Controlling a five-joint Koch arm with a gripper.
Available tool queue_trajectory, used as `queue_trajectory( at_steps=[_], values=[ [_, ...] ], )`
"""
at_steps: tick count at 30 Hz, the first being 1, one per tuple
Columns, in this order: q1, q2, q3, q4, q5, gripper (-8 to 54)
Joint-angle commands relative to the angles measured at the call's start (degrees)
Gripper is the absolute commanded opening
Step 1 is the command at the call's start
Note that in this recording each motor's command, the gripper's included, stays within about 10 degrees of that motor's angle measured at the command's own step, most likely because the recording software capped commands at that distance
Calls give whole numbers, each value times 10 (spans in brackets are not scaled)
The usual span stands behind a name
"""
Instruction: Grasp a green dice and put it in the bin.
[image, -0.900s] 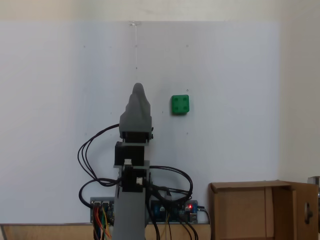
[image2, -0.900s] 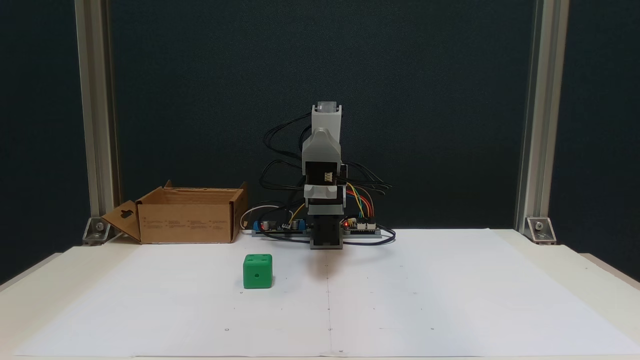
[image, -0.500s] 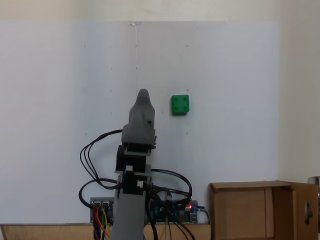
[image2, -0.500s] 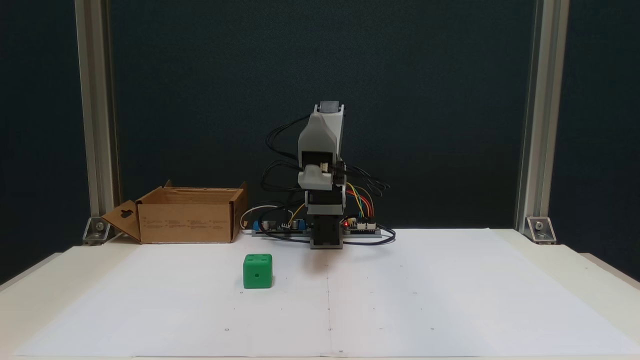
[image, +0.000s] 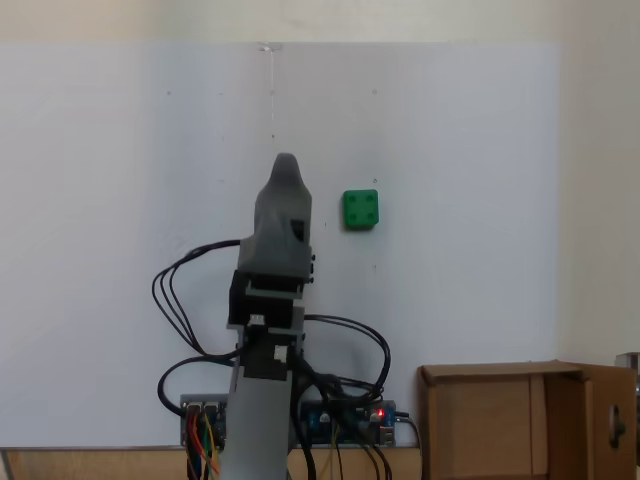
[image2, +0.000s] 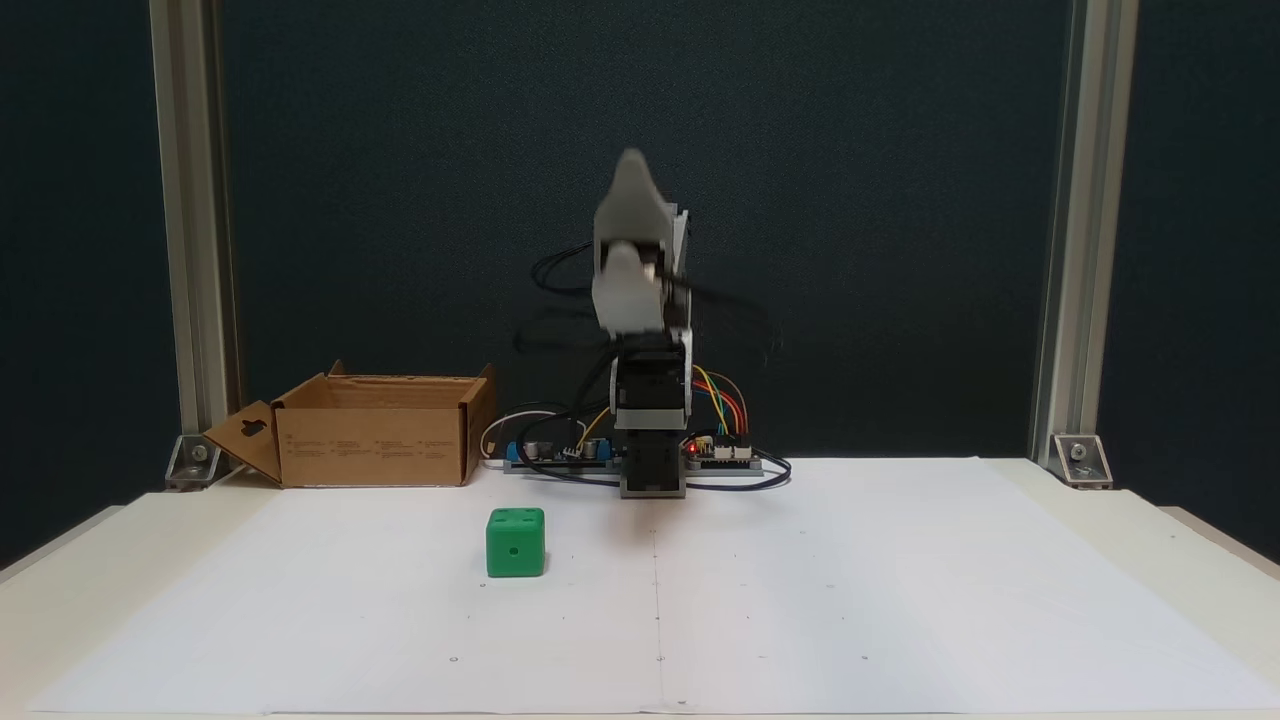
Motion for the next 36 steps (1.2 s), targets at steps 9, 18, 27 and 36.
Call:
queue_trajectory(
  at_steps=[9, 18, 27, 36],
  values=[
    [47, 40, -193, 367, 1, 446],
    [127, 40, -313, 680, -8, 443],
    [246, -113, -438, 1012, -60, 440],
    [243, -161, -504, 1204, -61, 422]
  ],
)
